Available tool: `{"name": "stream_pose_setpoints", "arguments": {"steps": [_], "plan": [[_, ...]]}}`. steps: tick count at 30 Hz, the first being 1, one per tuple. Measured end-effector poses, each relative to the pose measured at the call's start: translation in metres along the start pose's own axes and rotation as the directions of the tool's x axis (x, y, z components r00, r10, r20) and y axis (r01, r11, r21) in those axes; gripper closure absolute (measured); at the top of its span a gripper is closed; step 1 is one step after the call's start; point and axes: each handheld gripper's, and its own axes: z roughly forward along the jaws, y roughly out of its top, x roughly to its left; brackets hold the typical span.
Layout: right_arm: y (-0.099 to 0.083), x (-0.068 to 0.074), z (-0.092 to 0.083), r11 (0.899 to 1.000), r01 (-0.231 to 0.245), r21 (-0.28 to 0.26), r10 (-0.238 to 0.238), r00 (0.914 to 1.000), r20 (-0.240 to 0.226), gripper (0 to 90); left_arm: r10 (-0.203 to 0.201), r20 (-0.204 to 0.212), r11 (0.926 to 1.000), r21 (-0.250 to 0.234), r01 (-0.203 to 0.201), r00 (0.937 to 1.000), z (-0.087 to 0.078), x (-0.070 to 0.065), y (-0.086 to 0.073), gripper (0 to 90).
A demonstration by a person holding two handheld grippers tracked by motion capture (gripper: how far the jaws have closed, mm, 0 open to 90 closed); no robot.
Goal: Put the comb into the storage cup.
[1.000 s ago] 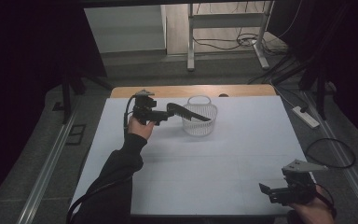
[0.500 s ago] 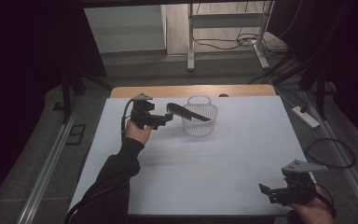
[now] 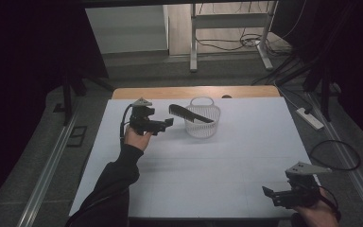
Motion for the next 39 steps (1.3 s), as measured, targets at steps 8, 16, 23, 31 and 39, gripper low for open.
{"name": "stream_pose_setpoints", "arguments": {"steps": [8, 16, 23, 31, 39], "plan": [[0.0, 0.0, 0.0, 1.0, 0.001, 0.001, -0.001, 1.0, 0.001, 0.0, -0.002, 0.001, 1.0, -0.009, 0.002, 1.0, -0.005, 0.0, -0.005, 0.4], [0.0, 0.001, 0.0, 1.0, 0.003, 0.0, -0.003, 1.0, -0.002, 0.0, 0.004, 0.008, 1.0, -0.004, -0.004, 1.0, -0.01, -0.003, -0.011, 0.4], [0.0, 0.001, 0.0, 1.0, 0.001, -0.003, -0.001, 1.0, -0.006, 0.0, 0.014, 0.012, 0.9999, 0.002, -0.014, 0.9998, -0.012, -0.005, -0.013, 0.3], [0.0, 0.0, -0.001, 1.0, -0.006, -0.006, 0.005, 0.9999, -0.011, 0.0, 0.017, 0.024, 0.9998, 0.007, -0.017, 0.9996, -0.015, -0.008, -0.018, 0.2], [0.0, 0.0, -0.001, 1.0, -0.005, -0.006, 0.005, 0.9999, -0.011, 0.0, 0.021, 0.042, 0.9997, -0.009, -0.021, 0.9989, -0.023, -0.011, -0.021, 1.6]]}}
